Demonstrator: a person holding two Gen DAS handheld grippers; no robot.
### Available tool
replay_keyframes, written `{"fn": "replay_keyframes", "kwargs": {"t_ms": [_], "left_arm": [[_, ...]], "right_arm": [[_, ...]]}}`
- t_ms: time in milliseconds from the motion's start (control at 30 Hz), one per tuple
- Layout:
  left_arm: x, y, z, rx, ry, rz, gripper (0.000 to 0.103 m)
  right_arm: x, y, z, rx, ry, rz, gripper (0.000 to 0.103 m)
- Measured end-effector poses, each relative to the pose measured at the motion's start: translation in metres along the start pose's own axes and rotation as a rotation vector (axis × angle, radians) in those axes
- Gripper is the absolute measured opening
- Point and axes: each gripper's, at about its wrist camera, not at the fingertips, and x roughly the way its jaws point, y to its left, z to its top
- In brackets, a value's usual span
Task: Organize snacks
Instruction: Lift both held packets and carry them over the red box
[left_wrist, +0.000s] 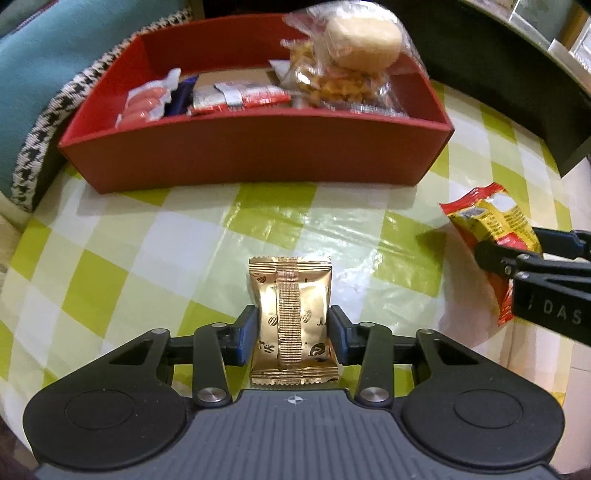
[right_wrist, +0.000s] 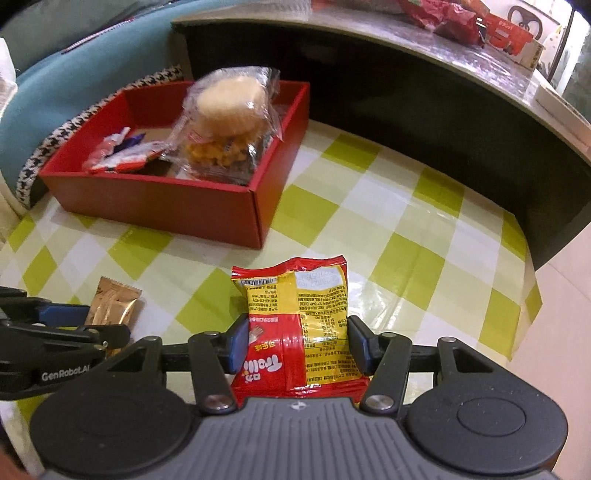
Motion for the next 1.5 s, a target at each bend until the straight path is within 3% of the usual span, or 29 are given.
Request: {"fn": "replay_keyframes", "kwargs": {"t_ms": [833,1500], "left_arm": [[-0.039,0.019,0.007,-0.034,-0.145,0.033,0.049],[-0.062,0.034,0.034,-0.09,-0.254,0.054,0.049]], "right_arm": [[-0.02,0.027,0.004,-0.02,-0.074,-0.008,0.057],[-0.025,0.038,0.048,-0.026,-0.181,0.015,0.057]]}}
